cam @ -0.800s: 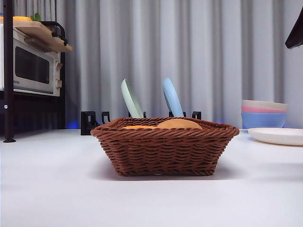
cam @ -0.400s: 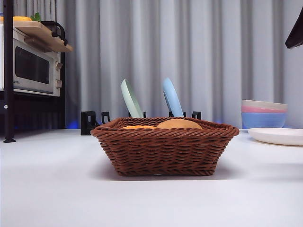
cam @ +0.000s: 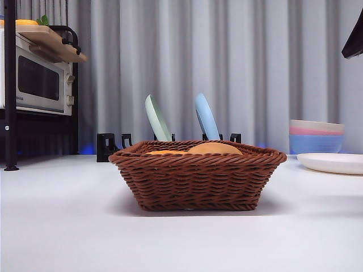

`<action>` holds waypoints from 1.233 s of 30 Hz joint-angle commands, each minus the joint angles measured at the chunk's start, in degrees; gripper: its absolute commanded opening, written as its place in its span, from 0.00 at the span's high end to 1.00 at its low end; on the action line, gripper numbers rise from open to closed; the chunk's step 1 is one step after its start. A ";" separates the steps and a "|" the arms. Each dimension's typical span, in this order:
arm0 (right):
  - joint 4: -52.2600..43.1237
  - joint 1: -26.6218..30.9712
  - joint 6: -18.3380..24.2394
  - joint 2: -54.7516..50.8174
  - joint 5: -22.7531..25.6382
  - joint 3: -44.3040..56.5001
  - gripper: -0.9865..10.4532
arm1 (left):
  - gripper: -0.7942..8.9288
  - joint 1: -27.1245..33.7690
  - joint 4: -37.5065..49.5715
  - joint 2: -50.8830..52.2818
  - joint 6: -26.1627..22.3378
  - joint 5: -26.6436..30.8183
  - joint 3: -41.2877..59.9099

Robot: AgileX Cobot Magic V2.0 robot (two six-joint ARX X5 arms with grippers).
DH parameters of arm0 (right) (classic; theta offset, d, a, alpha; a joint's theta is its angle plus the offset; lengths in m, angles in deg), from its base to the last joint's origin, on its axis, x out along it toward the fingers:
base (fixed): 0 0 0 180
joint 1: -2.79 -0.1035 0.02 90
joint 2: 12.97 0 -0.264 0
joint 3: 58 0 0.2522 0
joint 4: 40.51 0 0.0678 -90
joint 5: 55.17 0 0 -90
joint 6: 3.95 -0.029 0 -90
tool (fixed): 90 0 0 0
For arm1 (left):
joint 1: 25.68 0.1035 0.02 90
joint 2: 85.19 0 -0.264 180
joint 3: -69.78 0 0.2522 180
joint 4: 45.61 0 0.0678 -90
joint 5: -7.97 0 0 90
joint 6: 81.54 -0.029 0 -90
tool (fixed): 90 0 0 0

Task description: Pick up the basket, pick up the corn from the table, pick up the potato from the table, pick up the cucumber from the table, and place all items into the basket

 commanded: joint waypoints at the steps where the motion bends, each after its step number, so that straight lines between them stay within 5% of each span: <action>1: -0.37 0.00 -0.55 -0.09 0.15 0.44 0.91 | 0.92 0.15 0.09 0.15 0.57 -0.96 0.87; 28: 0.00 0.44 1.25 -1.97 0.33 0.46 0.91 | 0.92 0.15 0.09 0.07 0.55 -0.55 0.87; 32: -1.62 3.69 5.99 -6.62 0.13 1.70 0.91 | 0.92 0.15 0.09 0.07 0.55 -0.52 0.87; 37: -9.75 11.72 5.86 -17.46 -2.49 10.03 0.91 | 0.92 0.15 0.09 0.07 0.55 -0.55 0.87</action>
